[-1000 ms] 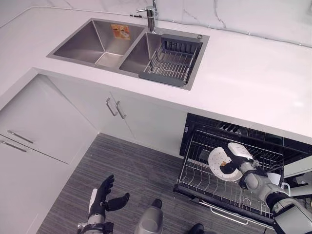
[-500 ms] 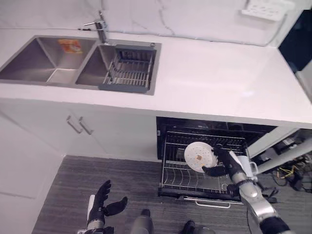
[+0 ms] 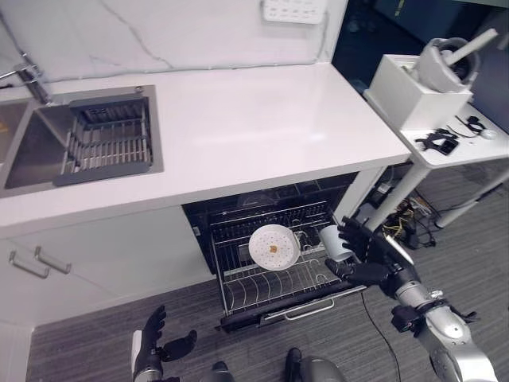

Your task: Place the dishes in the dishwasher.

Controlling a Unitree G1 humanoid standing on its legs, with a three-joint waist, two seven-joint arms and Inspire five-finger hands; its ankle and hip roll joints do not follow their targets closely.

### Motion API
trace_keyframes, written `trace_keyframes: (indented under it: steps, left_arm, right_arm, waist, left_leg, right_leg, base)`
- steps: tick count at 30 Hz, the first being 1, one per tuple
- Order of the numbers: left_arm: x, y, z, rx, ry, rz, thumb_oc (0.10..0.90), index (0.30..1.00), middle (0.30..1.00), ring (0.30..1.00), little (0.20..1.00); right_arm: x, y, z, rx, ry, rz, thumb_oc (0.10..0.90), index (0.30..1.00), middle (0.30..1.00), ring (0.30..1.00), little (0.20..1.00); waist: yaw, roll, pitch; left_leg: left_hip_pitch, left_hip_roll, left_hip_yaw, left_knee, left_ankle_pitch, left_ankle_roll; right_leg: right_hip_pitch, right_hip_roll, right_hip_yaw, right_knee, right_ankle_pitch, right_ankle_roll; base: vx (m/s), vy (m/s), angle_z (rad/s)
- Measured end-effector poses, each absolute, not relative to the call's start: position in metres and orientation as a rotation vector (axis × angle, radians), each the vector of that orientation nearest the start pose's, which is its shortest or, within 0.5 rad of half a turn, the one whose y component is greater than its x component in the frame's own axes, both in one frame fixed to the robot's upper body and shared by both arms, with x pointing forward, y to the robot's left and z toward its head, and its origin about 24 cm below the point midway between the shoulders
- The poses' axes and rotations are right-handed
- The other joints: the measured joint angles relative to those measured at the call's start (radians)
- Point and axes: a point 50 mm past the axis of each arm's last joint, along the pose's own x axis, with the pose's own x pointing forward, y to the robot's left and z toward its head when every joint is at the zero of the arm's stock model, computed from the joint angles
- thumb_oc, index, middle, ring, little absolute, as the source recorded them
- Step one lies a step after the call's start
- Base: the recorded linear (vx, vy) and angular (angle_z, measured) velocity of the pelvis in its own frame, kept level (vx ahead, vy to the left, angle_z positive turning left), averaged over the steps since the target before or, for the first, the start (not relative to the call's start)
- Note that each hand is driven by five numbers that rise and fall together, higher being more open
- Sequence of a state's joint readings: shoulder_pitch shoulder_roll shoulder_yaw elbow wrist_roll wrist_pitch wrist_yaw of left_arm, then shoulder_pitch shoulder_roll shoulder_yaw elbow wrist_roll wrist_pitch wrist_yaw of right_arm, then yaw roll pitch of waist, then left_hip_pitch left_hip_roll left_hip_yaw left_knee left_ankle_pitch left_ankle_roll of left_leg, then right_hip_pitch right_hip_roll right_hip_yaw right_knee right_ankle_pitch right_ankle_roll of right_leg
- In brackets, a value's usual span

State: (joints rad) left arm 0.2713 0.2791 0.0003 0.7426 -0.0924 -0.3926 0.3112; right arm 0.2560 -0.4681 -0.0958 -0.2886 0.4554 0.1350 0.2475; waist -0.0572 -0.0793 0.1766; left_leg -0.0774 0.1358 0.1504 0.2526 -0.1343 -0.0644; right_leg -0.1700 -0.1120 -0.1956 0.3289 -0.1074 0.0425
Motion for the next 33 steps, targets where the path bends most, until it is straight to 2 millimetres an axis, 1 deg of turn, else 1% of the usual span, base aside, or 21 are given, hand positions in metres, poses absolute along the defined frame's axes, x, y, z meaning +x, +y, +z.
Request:
trace_keyframes:
  steps: [1, 4, 6, 7, 10, 11, 12, 13, 15, 17, 18, 19, 20, 21, 22, 23, 24, 26, 29, 31, 33]
  left_arm:
    - [0.103, 0.265, -0.103, 0.293, 0.581, 0.451, 0.8, 0.9, 0.9, 0.9, 0.9]
    - [0.092, 0.261, -0.107, 0.28, 0.61, 0.458, 0.8, 0.9, 0.9, 0.9, 0.9]
    - [0.08, 0.259, -0.11, 0.279, 0.64, 0.461, 0.8, 0.9, 0.9, 0.9, 0.9]
    - [0.077, 0.26, -0.111, 0.28, 0.648, 0.463, 0.8, 0.9, 0.9, 0.9, 0.9]
    - [0.074, 0.258, -0.112, 0.281, 0.655, 0.455, 0.8, 0.9, 0.9, 0.9, 0.9]
    - [0.073, 0.257, -0.112, 0.281, 0.656, 0.451, 0.8, 0.9, 0.9, 0.9, 0.9]
    - [0.072, 0.257, -0.112, 0.281, 0.656, 0.451, 0.8, 0.9, 0.9, 0.9, 0.9]
    - [0.07, 0.257, -0.113, 0.282, 0.661, 0.45, 0.8, 0.9, 0.9, 0.9, 0.9]
    - [0.071, 0.255, -0.113, 0.282, 0.662, 0.439, 0.8, 0.9, 0.9, 0.9, 0.9]
    - [0.071, 0.25, -0.115, 0.283, 0.667, 0.413, 0.8, 0.9, 0.9, 0.9, 0.9]
    - [0.07, 0.247, -0.116, 0.285, 0.678, 0.396, 0.8, 0.9, 0.9, 0.9, 0.9]
    - [0.069, 0.246, -0.117, 0.285, 0.683, 0.389, 0.8, 0.9, 0.9, 0.9, 0.9]
    - [0.067, 0.247, -0.117, 0.288, 0.691, 0.391, 0.8, 0.9, 0.9, 0.9, 0.9]
    - [0.066, 0.247, -0.119, 0.292, 0.702, 0.393, 0.8, 0.9, 0.9, 0.9, 0.9]
    - [0.065, 0.248, -0.12, 0.295, 0.712, 0.394, 0.8, 0.9, 0.9, 0.9, 0.9]
    - [0.066, 0.247, -0.12, 0.295, 0.712, 0.39, 0.8, 0.9, 0.9, 0.9, 0.9]
    - [0.064, 0.247, -0.12, 0.294, 0.716, 0.393, 0.8, 0.9, 0.9, 0.9, 0.9]
    - [0.063, 0.247, -0.121, 0.289, 0.719, 0.395, 0.8, 0.9, 0.9, 0.9, 0.9]
    - [0.065, 0.244, -0.122, 0.291, 0.728, 0.381, 0.8, 0.9, 0.9, 0.9, 0.9]
    - [0.065, 0.242, -0.123, 0.293, 0.738, 0.368, 0.8, 0.9, 0.9, 0.9, 0.9]
    - [0.069, 0.243, -0.123, 0.294, 0.732, 0.368, 0.8, 0.9, 0.9, 0.9, 0.9]
  right_arm:
    - [0.196, -0.231, 0.066, -0.004, 0.099, 0.224, 0.8, 0.9, 0.9, 0.9, 0.9]
    - [0.173, -0.239, 0.049, 0.004, 0.205, 0.194, 0.8, 0.9, 0.9, 0.9, 0.9]
    - [0.158, -0.243, 0.037, 0.029, 0.287, 0.174, 0.8, 0.9, 0.9, 0.9, 0.9]
    - [0.15, -0.246, 0.024, 0.083, 0.347, 0.149, 0.8, 0.9, 0.9, 0.9, 0.9]
    - [0.135, -0.239, -0.017, 0.212, 0.5, 0.09, 0.8, 0.9, 0.9, 0.9, 0.9]
    - [0.129, -0.235, -0.028, 0.231, 0.558, 0.101, 0.8, 0.9, 0.9, 0.9, 0.9]
    - [0.127, -0.232, -0.034, 0.244, 0.586, 0.107, 0.8, 0.9, 0.9, 0.9, 0.9]
    - [0.119, -0.223, -0.052, 0.323, 0.655, 0.098, 0.8, 0.9, 0.9, 0.9, 0.9]
    - [0.11, -0.21, -0.071, 0.398, 0.741, 0.076, 0.8, 0.9, 0.9, 0.9, 0.9]
    - [0.102, -0.202, -0.085, 0.446, 0.809, 0.06, 0.8, 0.9, 0.9, 0.9, 0.9]
    - [0.102, -0.2, -0.091, 0.469, 0.838, 0.04, 0.8, 0.9, 0.9, 0.9, 0.9]
    - [0.105, -0.201, -0.092, 0.479, 0.835, 0.019, 0.8, 0.9, 0.9, 0.9, 0.9]
    - [0.112, -0.2, -0.092, 0.49, 0.822, 0.009, 0.8, 0.9, 0.9, 0.9, 0.9]
    - [0.124, -0.196, -0.093, 0.523, 0.81, -0.01, 0.8, 0.9, 0.9, 0.9, 0.9]
    - [0.131, -0.19, -0.101, 0.561, 0.828, -0.033, 0.8, 0.9, 0.9, 0.9, 0.9]
    - [0.135, -0.187, -0.106, 0.586, 0.849, -0.061, 0.8, 0.9, 0.9, 0.9, 0.9]
    - [0.132, -0.189, -0.112, 0.607, 0.87, -0.117, 0.8, 0.9, 0.9, 0.9, 0.9]
    - [0.129, -0.194, -0.115, 0.597, 0.889, -0.17, 0.8, 0.9, 0.9, 0.9, 0.9]
    - [0.131, -0.198, -0.114, 0.574, 0.89, -0.211, 0.8, 0.9, 0.9, 0.9, 0.9]
    - [0.132, -0.199, -0.118, 0.564, 0.904, -0.243, 0.8, 0.9, 0.9, 0.9, 0.9]
    - [0.14, -0.203, -0.118, 0.526, 0.909, -0.261, 0.8, 0.9, 0.9, 0.9, 0.9]
  waist:
    - [-0.018, 0.0, -0.009]
    - [-0.047, 0.012, -0.027]
    - [-0.061, 0.021, -0.034]
    - [-0.077, 0.024, -0.036]
    - [-0.078, 0.025, -0.059]
    - [-0.076, 0.027, -0.062]
    - [-0.075, 0.027, -0.062]
    - [-0.073, 0.027, -0.063]
    - [-0.059, 0.028, -0.064]
    - [-0.042, 0.034, -0.067]
    - [-0.032, 0.037, -0.067]
    - [-0.023, 0.039, -0.067]
    - [-0.018, 0.041, -0.066]
    - [-0.017, 0.044, -0.065]
    - [-0.01, 0.05, -0.065]
    - [0.01, 0.061, -0.065]
    - [0.015, 0.069, -0.063]
    - [0.027, 0.073, -0.064]
    - [0.034, 0.071, -0.064]
    - [0.034, 0.071, -0.064]
    - [0.042, 0.073, -0.062]
  left_leg:
    - [0.004, 0.0, 0.011, 0.0, -0.005, 0.003]
    - [0.006, 0.0, 0.03, -0.003, -0.012, 0.005]
    - [0.009, 0.0, 0.045, -0.007, -0.012, 0.002]
    - [0.009, 0.0, 0.05, -0.007, -0.012, 0.0]
    - [0.01, 0.002, 0.054, -0.01, -0.016, 0.002]
    - [0.011, 0.002, 0.057, -0.011, -0.017, 0.002]
    - [0.011, 0.002, 0.059, -0.011, -0.017, 0.003]
    - [0.012, 0.001, 0.06, -0.01, -0.018, 0.004]
    - [0.011, 0.0, 0.06, -0.01, -0.018, 0.005]
    - [0.011, 0.0, 0.059, -0.01, -0.019, 0.006]
    - [0.01, -0.001, 0.055, -0.01, -0.019, 0.006]
    - [0.009, -0.001, 0.052, -0.01, -0.019, 0.007]
    - [0.008, -0.002, 0.047, -0.01, -0.019, 0.007]
    - [0.007, -0.008, 0.039, -0.01, -0.019, 0.007]
    - [0.008, -0.011, 0.036, -0.01, -0.018, 0.007]
    - [0.007, -0.013, 0.033, -0.011, -0.019, 0.008]
    - [0.007, -0.016, 0.018, -0.011, -0.019, 0.009]
    - [0.006, -0.019, 0.006, -0.011, -0.02, 0.01]
    - [0.003, -0.023, -0.01, -0.01, -0.019, 0.01]
    - [0.009, -0.023, -0.016, -0.01, -0.017, 0.007]
    - [0.009, -0.025, -0.025, -0.011, -0.016, 0.006]
  right_leg:
    - [-0.003, 0.003, 0.01, 0.0, 0.0, 0.0]
    - [-0.017, 0.007, 0.03, 0.004, 0.0, 0.001]
    - [-0.027, 0.012, 0.048, 0.007, 0.001, 0.002]
    - [-0.031, 0.014, 0.052, 0.009, 0.001, 0.001]
    - [-0.035, 0.018, 0.059, 0.01, 0.0, 0.001]
    - [-0.035, 0.018, 0.06, 0.01, 0.0, 0.001]
    - [-0.035, 0.017, 0.062, 0.01, 0.0, 0.001]
    - [-0.035, 0.016, 0.062, 0.011, 0.0, 0.001]
    - [-0.036, 0.015, 0.062, 0.012, 0.0, 0.001]
    - [-0.034, 0.01, 0.058, 0.012, -0.001, 0.003]
    - [-0.033, 0.007, 0.055, 0.013, -0.002, 0.004]
    - [-0.032, 0.005, 0.051, 0.013, -0.003, 0.005]
    - [-0.031, 0.002, 0.047, 0.015, -0.003, 0.005]
    - [-0.028, 0.0, 0.041, 0.018, -0.006, 0.005]
    - [-0.029, -0.003, 0.039, 0.023, -0.011, 0.006]
    - [-0.027, -0.006, 0.036, 0.025, -0.013, 0.008]
    - [-0.017, -0.012, 0.021, 0.025, -0.018, 0.012]
    - [-0.011, -0.02, 0.007, 0.029, -0.026, 0.012]
    - [-0.004, -0.022, -0.009, 0.028, -0.028, 0.008]
    - [0.006, -0.023, -0.016, 0.027, -0.03, 0.006]
    - [0.013, -0.027, -0.026, 0.025, -0.031, 0.005]
  base:
    - [-0.03, 0.01, -0.27]
    - [-0.02, 0.009, -0.22]
    - [-0.01, 0.001, -0.25]
    - [0.0, 0.003, -0.14]
    - [0.01, -0.001, -0.07]
    - [0.01, -0.004, -0.04]
    - [0.0, 0.0, 0.0]
    - [0.0, 0.0, 0.0]
    - [0.0, 0.0, 0.0]
    - [0.02, -0.015, 0.07]
    - [0.01, -0.009, 0.11]
    - [0.01, -0.005, 0.12]
    - [0.01, 0.001, 0.15]
    - [0.03, 0.002, 0.16]
    - [0.04, -0.006, 0.15]
    - [0.04, -0.015, 0.23]
    - [0.03, -0.014, 0.3]
    - [0.02, -0.006, 0.25]
    - [0.03, -0.008, 0.16]
    - [0.04, -0.013, 0.1]
    - [0.04, -0.016, 0.12]
